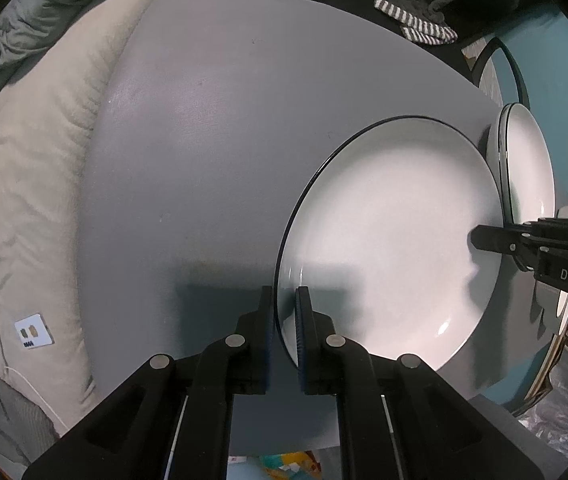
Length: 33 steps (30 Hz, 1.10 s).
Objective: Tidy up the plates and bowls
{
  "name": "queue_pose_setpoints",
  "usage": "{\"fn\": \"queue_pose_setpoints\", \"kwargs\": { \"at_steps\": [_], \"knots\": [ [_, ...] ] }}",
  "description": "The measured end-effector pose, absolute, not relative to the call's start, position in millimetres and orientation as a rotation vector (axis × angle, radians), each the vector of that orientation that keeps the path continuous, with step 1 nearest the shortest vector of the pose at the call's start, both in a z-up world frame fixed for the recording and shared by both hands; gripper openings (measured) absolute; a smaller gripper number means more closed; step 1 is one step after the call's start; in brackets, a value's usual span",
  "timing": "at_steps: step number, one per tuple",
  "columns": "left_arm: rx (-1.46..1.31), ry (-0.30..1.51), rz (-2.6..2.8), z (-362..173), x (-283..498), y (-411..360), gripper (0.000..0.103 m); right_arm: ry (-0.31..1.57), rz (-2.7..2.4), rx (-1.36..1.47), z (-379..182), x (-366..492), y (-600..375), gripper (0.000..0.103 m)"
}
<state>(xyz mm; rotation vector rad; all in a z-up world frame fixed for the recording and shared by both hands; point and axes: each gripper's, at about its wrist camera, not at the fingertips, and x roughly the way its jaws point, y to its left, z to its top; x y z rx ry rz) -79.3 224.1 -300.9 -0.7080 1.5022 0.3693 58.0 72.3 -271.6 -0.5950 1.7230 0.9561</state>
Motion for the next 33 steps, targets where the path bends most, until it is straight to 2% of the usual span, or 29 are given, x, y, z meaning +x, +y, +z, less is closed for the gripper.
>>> {"fn": "queue_pose_setpoints", "kwargs": {
  "at_steps": [7,17,33],
  "knots": [
    [-0.743,1.464,0.357,-303,-84,229,0.009,1.723,0.935,-0.552,-275,61,65,0.008],
    [-0.930,1.405,0.420,-310,-102,239,0.009,1.690,0.921,-0.524,-271,65,55,0.011],
    [-0.924,1.416,0.398,-303,-107,228,0.008,1.721,0.911,-0.494,-267,67,45,0.009]
  ]
}}
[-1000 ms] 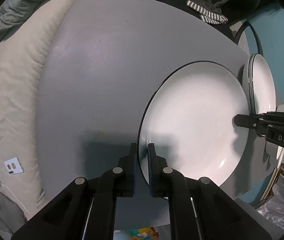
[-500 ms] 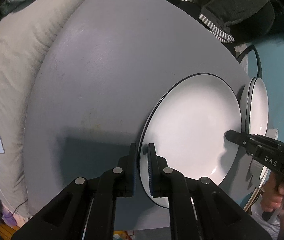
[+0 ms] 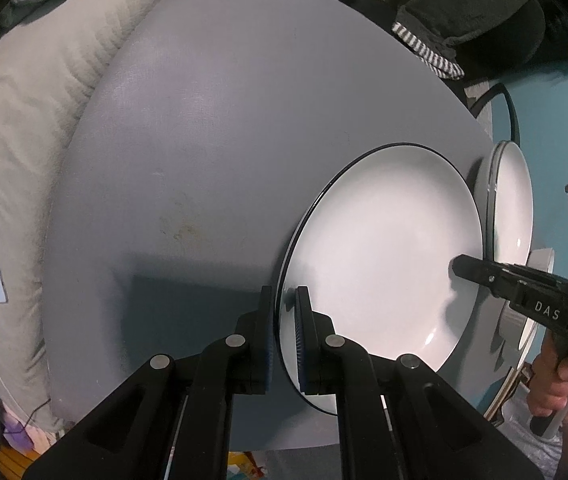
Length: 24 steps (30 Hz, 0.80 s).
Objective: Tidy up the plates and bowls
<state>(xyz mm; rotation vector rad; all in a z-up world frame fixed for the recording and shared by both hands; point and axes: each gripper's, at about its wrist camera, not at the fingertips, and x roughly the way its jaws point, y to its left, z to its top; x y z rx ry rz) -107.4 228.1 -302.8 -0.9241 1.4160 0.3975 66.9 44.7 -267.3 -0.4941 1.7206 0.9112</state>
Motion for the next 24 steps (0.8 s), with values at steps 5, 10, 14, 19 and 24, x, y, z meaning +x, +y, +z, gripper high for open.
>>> {"fn": "queue_pose_setpoints", "kwargs": {
  "at_steps": [5,10,14,19,24],
  "knots": [
    [-0.906,1.414,0.386,-293,-100,226,0.008,1.718,0.907,-0.505,-260,69,42,0.009],
    [-0.887,1.413,0.375,-281,-88,223,0.008,1.710,0.904,-0.498,-251,69,40,0.009],
    [-0.872,1.408,0.362,-271,-74,220,0.008,1.697,0.897,-0.486,-240,74,37,0.009],
    [-0.859,1.398,0.321,-260,-58,213,0.008,1.681,0.886,-0.456,-230,82,38,0.009],
    [-0.814,1.412,0.292,-258,-29,201,0.008,1.676,0.859,-0.414,-226,103,23,0.009]
  ]
}}
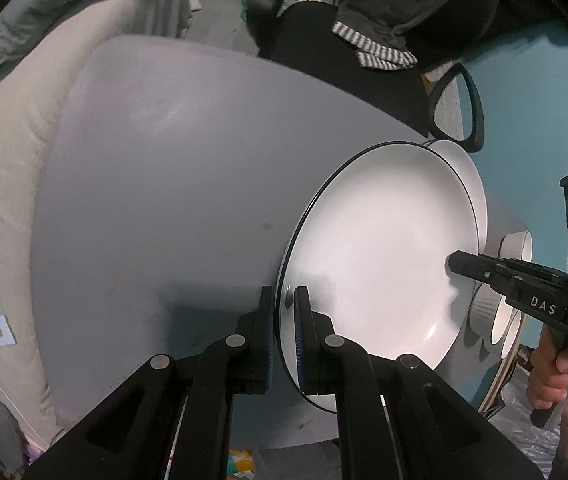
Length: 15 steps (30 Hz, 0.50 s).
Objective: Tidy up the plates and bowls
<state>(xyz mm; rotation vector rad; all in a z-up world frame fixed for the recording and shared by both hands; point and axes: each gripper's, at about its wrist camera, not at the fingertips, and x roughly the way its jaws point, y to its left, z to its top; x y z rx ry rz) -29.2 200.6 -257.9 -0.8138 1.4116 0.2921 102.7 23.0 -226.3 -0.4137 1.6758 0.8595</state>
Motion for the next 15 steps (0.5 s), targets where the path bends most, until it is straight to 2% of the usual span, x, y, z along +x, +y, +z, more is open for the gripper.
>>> {"fn": "queue_pose_setpoints", "kwargs": {
  "at_steps": [15],
  "knots": [
    [-0.700,1.468,0.224,-261,59,164,0.008,1.680,0.757,-0.299,-223,171,-32,0.009]
  ]
}}
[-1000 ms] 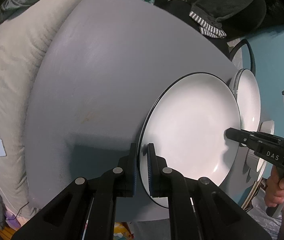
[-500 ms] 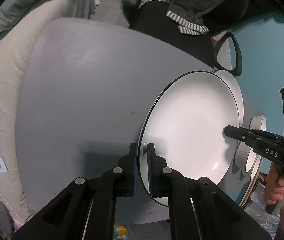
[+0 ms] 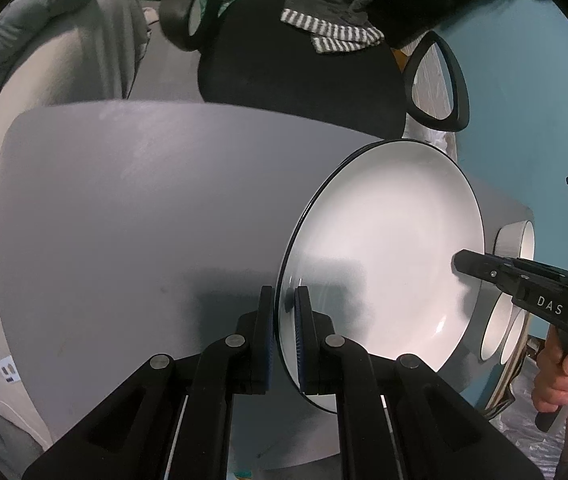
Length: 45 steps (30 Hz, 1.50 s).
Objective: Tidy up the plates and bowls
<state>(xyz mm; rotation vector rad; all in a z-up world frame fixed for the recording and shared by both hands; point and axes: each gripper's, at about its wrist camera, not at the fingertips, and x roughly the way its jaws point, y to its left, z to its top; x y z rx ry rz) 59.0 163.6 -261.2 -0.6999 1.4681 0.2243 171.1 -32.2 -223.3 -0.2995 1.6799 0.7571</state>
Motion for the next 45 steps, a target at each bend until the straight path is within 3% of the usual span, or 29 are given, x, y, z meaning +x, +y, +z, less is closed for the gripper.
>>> {"fn": "queue_pose_setpoints", "kwargs": {
  "at_steps": [22,29,39,42,45],
  "knots": [
    [-0.635,1.545,0.286,-278,99,145,0.011,1.758,0.729,-0.272,-247,211,-48,0.009],
    [-0.607,1.572,0.278,-279,104,140,0.012,1.862,0.660,-0.205,-252,219,-49,0.017],
    [-0.615,1.550,0.287,-268,105,145,0.038,1.916,0.635,-0.235,-245,221,-41,0.032],
    [-0.613,1.528,0.289,-261,104,145,0.041,1.881,0.617,-0.281,-241,223,-39,0.040],
    [-0.621,1.519,0.288,-256,103,145,0.041,1.895,0.623,-0.252,-242,227,-40,0.040]
  ]
}}
